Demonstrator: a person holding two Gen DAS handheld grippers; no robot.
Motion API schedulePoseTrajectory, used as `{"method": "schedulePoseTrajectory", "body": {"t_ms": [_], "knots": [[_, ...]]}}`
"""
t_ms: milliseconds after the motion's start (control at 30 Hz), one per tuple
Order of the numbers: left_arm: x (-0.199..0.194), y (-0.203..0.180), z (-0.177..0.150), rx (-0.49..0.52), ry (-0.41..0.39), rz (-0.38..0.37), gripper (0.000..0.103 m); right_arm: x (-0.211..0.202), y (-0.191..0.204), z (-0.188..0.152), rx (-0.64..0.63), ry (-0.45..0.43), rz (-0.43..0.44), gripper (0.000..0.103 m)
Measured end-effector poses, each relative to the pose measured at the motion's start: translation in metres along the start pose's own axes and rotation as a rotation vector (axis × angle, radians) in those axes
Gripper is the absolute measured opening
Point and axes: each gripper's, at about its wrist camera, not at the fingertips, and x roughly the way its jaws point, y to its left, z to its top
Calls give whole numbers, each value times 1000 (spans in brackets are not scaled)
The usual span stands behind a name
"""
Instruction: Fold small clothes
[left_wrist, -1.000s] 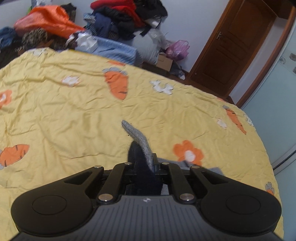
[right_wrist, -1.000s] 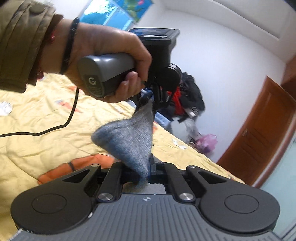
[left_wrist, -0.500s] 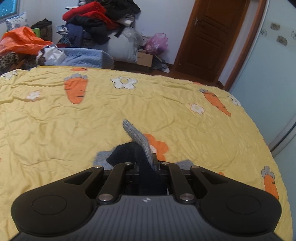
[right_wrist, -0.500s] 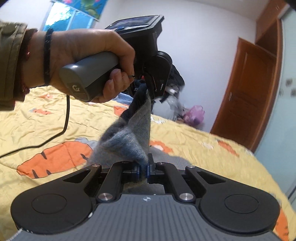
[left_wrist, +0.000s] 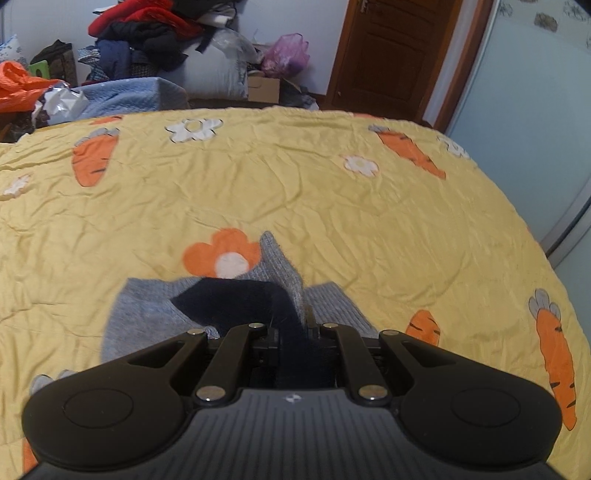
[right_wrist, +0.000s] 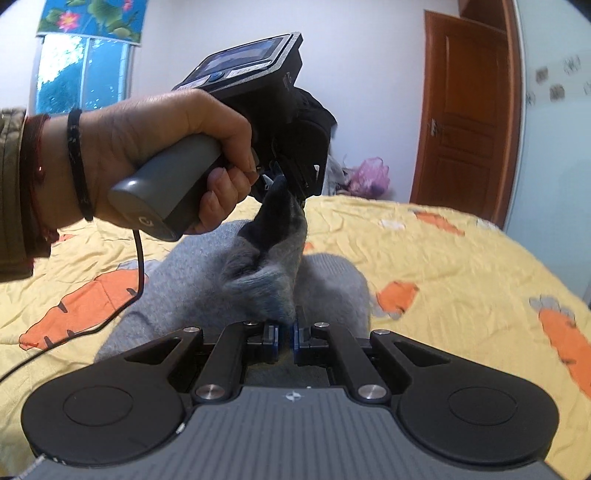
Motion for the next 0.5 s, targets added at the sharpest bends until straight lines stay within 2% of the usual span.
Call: {"method": "schedulePoseTrajectory", "body": {"t_ms": [300, 433, 500], "knots": [[21, -28, -8, 53, 19, 2, 8, 4, -24, -13, 129, 61, 19, 10], [34, -38, -12, 104, 51, -22, 9, 11, -38, -17, 232, 131, 74, 12], [37, -41, -13, 127, 44, -4, 11, 16, -47, -20, 294, 161, 99, 16]]}}
